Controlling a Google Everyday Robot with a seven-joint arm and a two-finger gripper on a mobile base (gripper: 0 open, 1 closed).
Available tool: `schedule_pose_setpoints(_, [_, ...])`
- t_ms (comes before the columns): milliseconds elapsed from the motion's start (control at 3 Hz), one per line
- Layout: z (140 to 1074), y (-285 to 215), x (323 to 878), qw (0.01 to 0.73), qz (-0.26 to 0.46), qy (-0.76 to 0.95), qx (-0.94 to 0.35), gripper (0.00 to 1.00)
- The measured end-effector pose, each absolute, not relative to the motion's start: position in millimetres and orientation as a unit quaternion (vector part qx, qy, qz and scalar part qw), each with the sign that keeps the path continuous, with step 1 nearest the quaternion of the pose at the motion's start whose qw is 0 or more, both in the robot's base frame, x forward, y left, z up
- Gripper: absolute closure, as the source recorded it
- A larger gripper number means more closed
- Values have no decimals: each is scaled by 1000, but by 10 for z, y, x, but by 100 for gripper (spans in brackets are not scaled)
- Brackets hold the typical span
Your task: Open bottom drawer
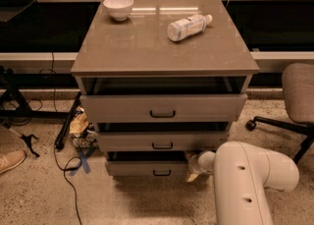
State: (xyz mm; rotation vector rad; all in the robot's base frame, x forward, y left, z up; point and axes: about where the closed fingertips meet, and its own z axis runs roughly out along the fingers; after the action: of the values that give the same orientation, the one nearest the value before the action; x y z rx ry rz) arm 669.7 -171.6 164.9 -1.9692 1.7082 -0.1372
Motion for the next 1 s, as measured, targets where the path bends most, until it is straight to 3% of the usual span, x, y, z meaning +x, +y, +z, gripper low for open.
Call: schedule_pose_setpoints(1000, [1656,-2048,6204,191,-23,700,-687,87])
